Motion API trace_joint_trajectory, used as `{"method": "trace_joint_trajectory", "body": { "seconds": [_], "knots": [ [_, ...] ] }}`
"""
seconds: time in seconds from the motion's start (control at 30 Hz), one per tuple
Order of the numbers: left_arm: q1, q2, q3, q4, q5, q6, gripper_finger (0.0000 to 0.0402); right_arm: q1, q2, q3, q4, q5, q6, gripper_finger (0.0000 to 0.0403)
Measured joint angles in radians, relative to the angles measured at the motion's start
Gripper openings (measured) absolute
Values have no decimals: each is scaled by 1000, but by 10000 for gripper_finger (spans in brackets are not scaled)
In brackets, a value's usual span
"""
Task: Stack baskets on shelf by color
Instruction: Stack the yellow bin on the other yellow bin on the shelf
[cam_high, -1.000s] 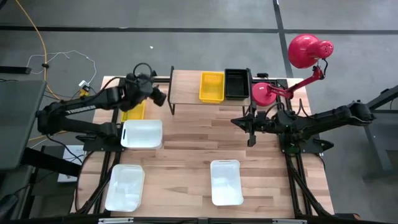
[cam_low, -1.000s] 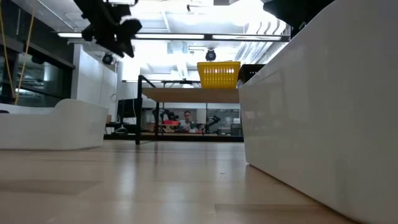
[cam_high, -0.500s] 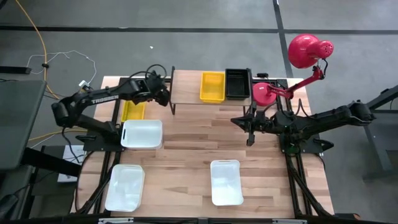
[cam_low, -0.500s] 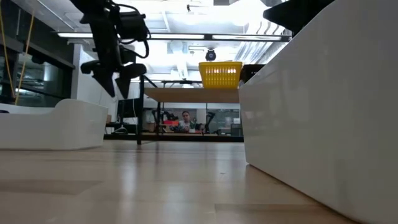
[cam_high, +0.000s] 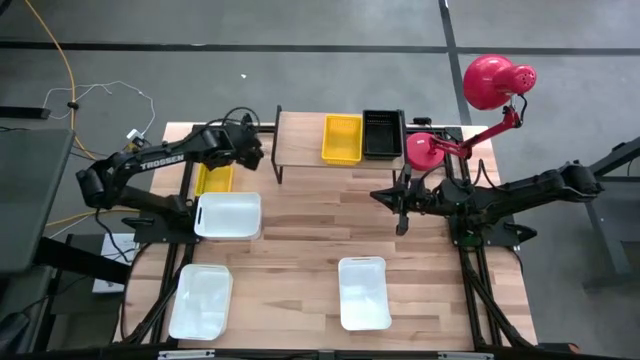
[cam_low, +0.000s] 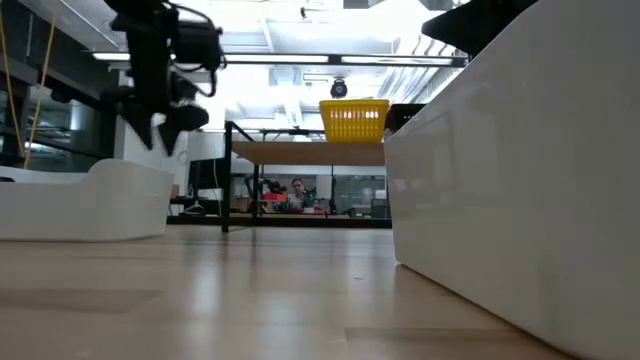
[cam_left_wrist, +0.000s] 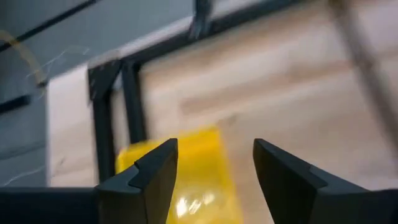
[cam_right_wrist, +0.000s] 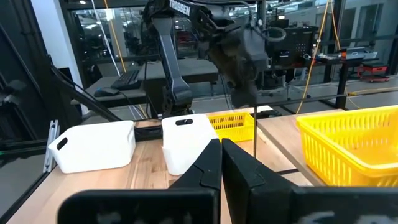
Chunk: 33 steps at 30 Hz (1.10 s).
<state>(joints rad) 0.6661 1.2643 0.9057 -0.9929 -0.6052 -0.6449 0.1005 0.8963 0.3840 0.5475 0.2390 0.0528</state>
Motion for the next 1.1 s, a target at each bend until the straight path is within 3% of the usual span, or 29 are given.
{"method": "trace_joint_trajectory", "body": {
  "seconds": [0.13, 0.37, 0.6, 1.1],
  "knots": [
    [21, -38, -54, 5, -5, -40, 189, 0, 5, 0, 1, 2, 0, 0],
    [78, -17, -142, 34, 112, -48, 171, 0, 8, 0, 4, 5, 0, 0],
    [88, 3, -145, 123, 210, -33, 154, 0, 8, 0, 4, 5, 0, 0],
    [88, 2, -145, 121, 232, -52, 148, 0, 8, 0, 3, 5, 0, 0]
  ]
}}
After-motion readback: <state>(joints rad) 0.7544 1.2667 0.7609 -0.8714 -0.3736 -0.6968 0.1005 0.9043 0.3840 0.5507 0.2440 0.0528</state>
